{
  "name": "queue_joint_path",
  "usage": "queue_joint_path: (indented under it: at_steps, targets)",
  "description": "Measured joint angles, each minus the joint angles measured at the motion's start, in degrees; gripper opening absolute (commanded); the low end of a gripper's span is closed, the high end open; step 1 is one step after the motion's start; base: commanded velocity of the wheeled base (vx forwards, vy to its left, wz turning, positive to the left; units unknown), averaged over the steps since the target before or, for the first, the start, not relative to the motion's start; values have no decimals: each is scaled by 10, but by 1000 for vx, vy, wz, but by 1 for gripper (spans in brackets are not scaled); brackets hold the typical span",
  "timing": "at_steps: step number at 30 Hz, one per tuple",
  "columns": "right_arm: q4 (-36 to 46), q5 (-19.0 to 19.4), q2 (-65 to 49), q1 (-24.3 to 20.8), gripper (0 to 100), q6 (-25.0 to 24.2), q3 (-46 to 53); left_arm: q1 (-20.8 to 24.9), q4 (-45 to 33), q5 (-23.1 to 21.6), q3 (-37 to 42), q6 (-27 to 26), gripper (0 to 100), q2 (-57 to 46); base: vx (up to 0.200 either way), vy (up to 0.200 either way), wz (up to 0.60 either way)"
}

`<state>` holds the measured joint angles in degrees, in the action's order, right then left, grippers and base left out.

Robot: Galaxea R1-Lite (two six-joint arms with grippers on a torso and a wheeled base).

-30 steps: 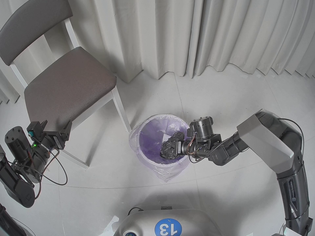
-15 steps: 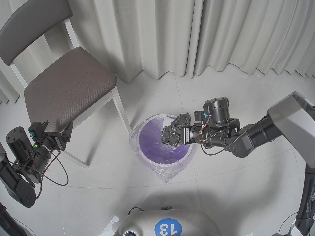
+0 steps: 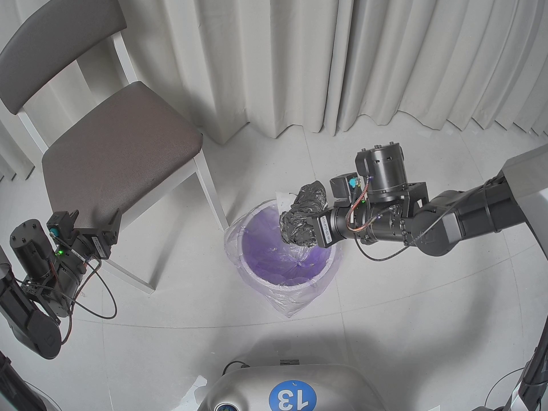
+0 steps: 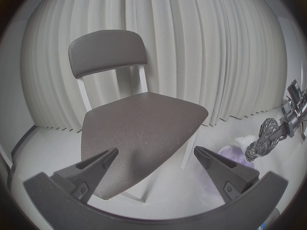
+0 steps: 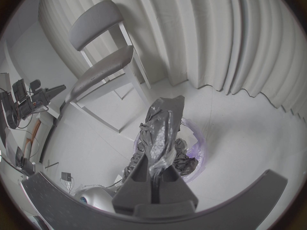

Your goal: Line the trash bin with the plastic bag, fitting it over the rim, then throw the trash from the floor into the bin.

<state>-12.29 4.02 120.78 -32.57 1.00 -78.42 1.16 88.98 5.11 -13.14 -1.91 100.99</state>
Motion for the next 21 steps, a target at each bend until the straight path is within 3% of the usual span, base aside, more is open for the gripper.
queue_joint_path:
  at_steps: [7,13,21]
  targets:
    - [103,0,47,-2,0,45,-112,0,0,4,2,0,100,-1,0,0,0]
    - [146,-5,98,-3,0,133,-169,1,0,5,6,4,100,-1,0,0,0]
    - [228,-14,138,-2,0,206,-243,1,0,4,18,6,100,-12,0,0,0]
